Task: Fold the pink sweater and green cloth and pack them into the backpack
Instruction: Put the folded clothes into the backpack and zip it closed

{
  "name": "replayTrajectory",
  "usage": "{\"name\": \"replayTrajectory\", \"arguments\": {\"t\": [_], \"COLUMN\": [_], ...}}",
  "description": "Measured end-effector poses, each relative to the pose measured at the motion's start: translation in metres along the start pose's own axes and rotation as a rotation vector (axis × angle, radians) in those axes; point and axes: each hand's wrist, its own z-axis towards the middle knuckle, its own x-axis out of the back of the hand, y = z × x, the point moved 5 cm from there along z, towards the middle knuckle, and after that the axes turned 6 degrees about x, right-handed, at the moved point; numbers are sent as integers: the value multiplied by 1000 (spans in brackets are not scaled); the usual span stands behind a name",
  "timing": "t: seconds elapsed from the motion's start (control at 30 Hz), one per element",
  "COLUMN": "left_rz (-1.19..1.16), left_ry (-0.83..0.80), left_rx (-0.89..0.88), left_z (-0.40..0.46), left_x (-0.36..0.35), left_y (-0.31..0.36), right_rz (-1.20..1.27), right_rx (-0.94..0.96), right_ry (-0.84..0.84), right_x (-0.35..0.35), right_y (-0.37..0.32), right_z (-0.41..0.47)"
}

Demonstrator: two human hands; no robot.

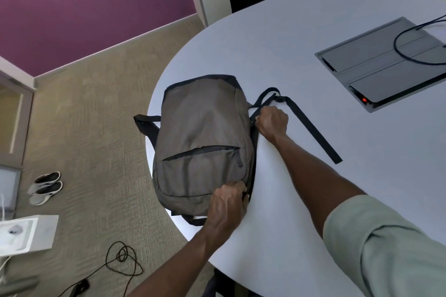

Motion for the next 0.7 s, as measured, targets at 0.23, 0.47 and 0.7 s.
{"name": "replayTrajectory", "arguments": {"t": [0.23,0.47,0.7], "left_rz": [-60,-505,-538], "left_ry": [-103,21,395], "left_rx": [33,115,801], "left_z": [1,3,32], "left_x": [-11,48,99], "left_y": [-5,-46,-184], "right_rz": [238,794,903], "right_rx": [-230,-491,-589], "right_ry": [-156,-298,-431], "right_x": [-15,-25,-32], "right_y": [12,7,-5], "right_z": [-8,-64,-96]}}
